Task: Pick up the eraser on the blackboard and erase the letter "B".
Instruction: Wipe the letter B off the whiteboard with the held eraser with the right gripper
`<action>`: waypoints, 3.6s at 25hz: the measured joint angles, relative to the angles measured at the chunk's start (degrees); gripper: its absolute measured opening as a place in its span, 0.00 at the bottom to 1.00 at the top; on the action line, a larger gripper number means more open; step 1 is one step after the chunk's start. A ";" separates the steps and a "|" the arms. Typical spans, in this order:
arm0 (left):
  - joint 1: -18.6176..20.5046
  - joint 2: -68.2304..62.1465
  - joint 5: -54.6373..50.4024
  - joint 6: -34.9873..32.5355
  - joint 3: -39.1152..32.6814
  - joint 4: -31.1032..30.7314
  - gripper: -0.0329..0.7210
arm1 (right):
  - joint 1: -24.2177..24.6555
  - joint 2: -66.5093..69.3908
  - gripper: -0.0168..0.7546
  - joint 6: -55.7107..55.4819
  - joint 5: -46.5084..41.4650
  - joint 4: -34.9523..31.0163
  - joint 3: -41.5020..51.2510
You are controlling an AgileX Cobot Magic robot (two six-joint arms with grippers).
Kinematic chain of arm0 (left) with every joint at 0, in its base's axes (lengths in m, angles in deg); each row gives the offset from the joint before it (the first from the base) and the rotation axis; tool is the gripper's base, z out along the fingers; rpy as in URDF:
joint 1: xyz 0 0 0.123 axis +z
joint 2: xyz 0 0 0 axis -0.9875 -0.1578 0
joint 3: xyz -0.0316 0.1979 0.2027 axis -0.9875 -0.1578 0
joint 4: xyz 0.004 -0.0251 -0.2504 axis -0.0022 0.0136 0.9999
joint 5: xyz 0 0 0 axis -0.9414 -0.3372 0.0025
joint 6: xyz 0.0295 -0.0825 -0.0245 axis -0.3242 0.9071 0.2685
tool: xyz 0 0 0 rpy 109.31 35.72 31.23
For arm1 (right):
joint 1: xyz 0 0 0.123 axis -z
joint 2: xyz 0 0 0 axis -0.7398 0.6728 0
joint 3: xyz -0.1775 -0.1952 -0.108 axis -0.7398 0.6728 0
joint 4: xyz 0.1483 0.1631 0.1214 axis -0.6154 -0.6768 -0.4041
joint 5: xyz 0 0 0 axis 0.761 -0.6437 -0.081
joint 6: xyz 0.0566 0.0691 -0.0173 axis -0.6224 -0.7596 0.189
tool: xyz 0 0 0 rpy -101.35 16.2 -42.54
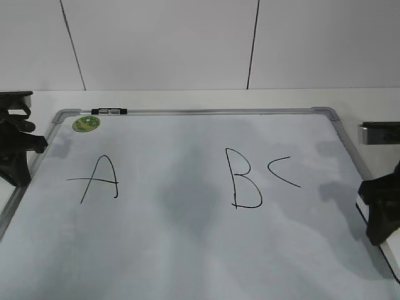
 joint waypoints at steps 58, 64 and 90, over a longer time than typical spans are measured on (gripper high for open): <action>0.00 0.00 0.00 0.12 0.00 -1.12 0.07 | -22.71 27.68 0.70 -10.07 -0.09 -2.07 -29.15; 0.00 -0.13 0.48 0.12 0.02 -1.46 0.07 | -22.71 30.84 0.70 -13.16 -1.54 -0.13 -34.80; 0.00 -0.21 0.48 0.12 0.14 -1.59 0.07 | -16.72 42.70 0.70 -15.91 -5.65 -0.32 -57.11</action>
